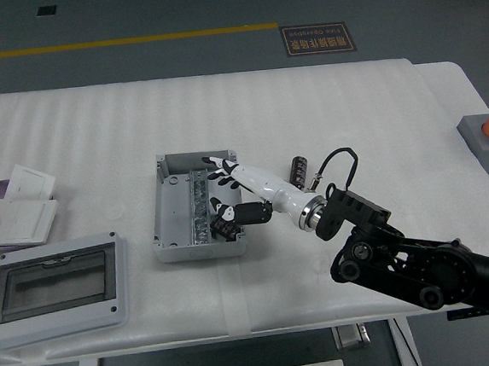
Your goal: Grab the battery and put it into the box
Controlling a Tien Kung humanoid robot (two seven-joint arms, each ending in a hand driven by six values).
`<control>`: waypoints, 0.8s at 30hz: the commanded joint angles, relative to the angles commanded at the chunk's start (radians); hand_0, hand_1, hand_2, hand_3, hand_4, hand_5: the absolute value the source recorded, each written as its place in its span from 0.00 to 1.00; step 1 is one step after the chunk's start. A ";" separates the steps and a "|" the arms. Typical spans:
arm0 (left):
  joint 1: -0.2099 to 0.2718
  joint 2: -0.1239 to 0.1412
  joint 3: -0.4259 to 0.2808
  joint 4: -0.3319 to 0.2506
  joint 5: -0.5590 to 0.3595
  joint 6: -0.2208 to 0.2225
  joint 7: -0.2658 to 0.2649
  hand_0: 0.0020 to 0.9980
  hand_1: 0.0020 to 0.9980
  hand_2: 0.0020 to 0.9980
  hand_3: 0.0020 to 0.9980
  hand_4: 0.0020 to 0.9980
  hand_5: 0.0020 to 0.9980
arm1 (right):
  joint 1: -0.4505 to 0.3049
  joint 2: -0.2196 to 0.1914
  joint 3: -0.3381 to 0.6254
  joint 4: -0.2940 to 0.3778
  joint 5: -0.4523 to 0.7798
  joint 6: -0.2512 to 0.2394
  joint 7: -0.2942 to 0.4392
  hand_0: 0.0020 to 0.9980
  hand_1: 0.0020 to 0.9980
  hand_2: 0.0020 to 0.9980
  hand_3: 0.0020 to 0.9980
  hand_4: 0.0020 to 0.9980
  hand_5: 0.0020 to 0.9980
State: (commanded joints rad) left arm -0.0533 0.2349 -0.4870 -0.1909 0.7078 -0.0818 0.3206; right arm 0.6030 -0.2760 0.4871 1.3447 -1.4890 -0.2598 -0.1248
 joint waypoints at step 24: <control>-0.006 0.000 0.016 0.000 -0.012 0.001 -0.006 0.65 0.66 0.53 0.57 0.46 0.47 | 0.067 -0.078 0.056 -0.200 -0.351 0.227 -0.201 0.85 0.84 0.87 1.00 0.88 0.66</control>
State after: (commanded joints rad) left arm -0.0589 0.2348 -0.4714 -0.1913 0.6954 -0.0807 0.3143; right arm 0.6703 -0.3537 0.5433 1.1450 -1.8400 -0.0324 -0.3254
